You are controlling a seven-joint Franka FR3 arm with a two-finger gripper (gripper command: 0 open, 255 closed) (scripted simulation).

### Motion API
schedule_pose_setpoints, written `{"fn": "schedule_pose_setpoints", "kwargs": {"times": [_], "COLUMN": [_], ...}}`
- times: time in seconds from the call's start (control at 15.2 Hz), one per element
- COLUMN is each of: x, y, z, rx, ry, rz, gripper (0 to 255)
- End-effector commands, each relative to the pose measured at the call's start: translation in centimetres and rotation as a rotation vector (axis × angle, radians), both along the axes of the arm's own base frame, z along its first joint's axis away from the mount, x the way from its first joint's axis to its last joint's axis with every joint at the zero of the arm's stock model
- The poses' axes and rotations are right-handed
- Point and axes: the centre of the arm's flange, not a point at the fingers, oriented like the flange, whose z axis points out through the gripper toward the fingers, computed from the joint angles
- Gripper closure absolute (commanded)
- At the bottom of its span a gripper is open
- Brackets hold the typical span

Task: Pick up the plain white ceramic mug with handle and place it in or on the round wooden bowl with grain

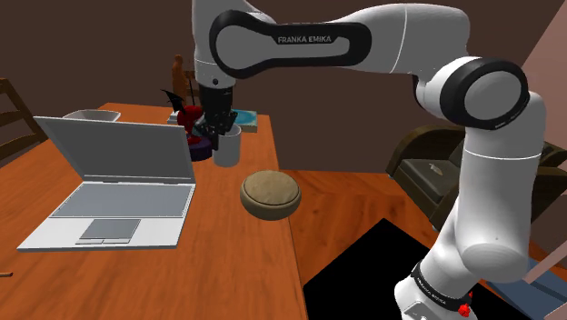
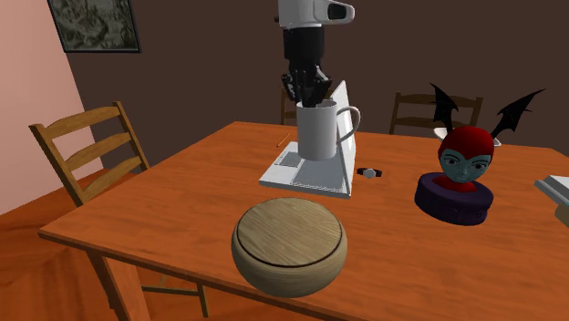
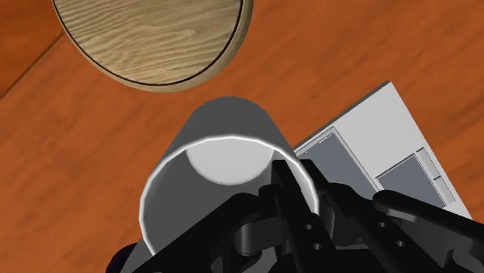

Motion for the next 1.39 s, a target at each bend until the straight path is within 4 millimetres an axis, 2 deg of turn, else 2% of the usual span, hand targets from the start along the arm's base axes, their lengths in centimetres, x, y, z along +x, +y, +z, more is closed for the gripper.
{"fn": "schedule_pose_setpoints", "kwargs": {"times": [0.0,0.59,1.32], "x": [-1.2,-6.9,-6.9], "y": [-2.0,-12.3,-12.3], "z": [0.5,2.0,-3.8], "rx": [0.0,0.0,0.0], "ry": [0.0,0.0,0.0], "rz": [0.0,0.0,0.0], "gripper": [255,255,255]}}
